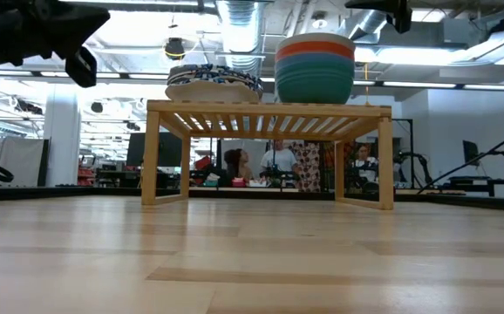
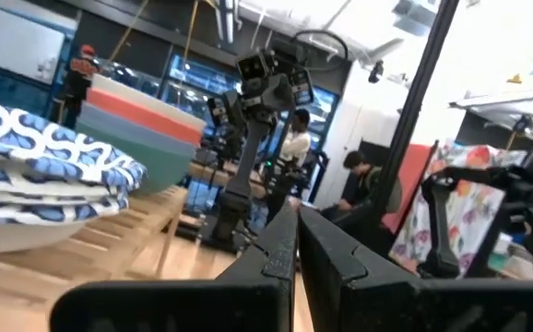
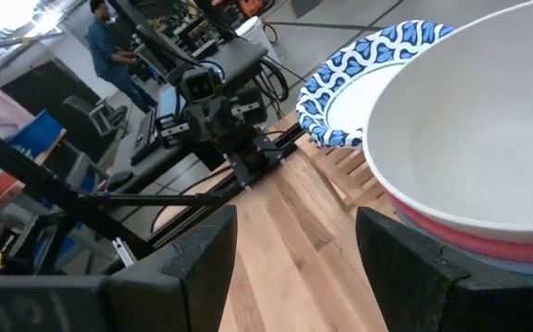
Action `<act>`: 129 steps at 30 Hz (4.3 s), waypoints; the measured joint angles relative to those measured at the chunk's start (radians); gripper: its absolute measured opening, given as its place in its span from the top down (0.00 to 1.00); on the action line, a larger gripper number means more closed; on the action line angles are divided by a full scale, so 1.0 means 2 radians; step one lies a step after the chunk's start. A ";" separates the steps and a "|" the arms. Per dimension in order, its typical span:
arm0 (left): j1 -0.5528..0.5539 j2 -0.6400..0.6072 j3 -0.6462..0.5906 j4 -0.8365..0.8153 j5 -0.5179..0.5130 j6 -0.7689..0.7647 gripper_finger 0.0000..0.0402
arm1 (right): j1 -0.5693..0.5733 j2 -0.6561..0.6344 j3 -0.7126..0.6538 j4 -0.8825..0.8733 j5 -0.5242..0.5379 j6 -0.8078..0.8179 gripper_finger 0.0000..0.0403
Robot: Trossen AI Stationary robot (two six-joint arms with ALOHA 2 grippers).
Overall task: Place and stack bowls onto a shelf
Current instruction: Return to home position
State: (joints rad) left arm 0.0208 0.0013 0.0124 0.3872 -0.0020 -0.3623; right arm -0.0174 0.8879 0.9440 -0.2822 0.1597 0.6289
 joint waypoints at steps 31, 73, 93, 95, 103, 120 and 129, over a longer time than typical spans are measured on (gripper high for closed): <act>0.000 0.013 0.001 -0.189 -0.011 -0.040 1.00 | 0.022 -0.258 -0.226 0.010 -0.073 -0.042 0.95; 0.000 0.012 0.002 -0.191 -0.011 -0.040 1.00 | 0.035 -0.434 -0.468 0.151 -0.075 -0.171 0.80; -0.004 -0.001 0.000 -0.177 -0.015 -0.039 1.00 | 0.034 -0.441 -0.469 0.157 -0.078 -0.170 0.80; -0.006 0.001 -0.001 -0.177 -0.015 -0.039 1.00 | 0.034 -0.441 -0.469 0.158 -0.078 -0.170 0.80; -0.006 0.003 -0.001 -0.177 -0.015 -0.039 1.00 | 0.034 -0.441 -0.469 0.158 -0.079 -0.170 0.80; -0.006 0.003 -0.002 -0.177 -0.015 -0.040 1.00 | 0.034 -0.441 -0.469 0.159 -0.079 -0.171 0.80; -0.006 0.003 -0.003 -0.176 -0.014 -0.040 1.00 | 0.034 -0.441 -0.470 0.159 -0.080 -0.171 0.80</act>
State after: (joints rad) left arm 0.0090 0.0082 0.0071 0.0345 -0.0307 -0.4416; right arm 0.0509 0.0063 0.0048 0.0353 0.0006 0.2878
